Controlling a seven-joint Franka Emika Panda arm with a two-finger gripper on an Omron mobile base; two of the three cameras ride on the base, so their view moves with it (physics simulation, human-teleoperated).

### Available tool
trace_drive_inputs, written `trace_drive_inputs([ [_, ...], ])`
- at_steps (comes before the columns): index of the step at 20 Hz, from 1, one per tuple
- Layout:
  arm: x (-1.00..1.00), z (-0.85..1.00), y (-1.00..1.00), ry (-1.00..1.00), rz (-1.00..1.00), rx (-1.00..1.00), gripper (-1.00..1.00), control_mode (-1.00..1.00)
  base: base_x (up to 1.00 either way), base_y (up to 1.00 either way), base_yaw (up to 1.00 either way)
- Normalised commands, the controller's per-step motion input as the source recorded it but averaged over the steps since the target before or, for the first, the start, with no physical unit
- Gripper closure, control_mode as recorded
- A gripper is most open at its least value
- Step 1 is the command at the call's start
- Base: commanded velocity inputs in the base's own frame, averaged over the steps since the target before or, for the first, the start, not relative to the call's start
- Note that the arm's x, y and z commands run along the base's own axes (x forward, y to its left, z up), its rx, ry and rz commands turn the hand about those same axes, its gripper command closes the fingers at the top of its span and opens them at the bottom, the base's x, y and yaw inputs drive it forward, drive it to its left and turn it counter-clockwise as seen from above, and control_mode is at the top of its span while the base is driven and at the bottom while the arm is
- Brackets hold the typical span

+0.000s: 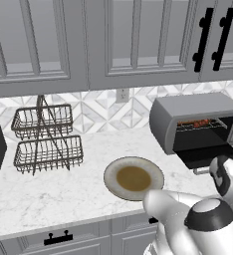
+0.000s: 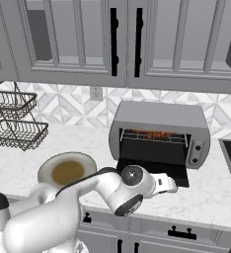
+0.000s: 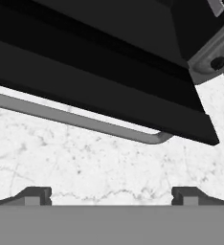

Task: Pick up the kebab skewer and baguette bread, and place them inside the toaster oven. Close the toaster oven door and start by setting the timer.

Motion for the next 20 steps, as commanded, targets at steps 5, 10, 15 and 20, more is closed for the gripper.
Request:
trace_drive_inputs([
  [5, 0.29, -0.14, 0.01, 0.00, 0.21, 0.20, -1.00, -1.00, 0.00, 0.00, 0.00],
  [10, 0.08, -0.01, 0.00, 0.00, 0.07, 0.17, -1.00, -1.00, 0.00, 0.00, 0.00],
  [15, 0.00, -0.27, 0.00, 0.00, -0.22, 0.15, -1.00, -1.00, 0.00, 0.00, 0.00],
  [20, 0.00, -0.40, 0.00, -0.01, -0.22, 0.15, -1.00, -1.00, 0.00, 0.00, 0.00],
])
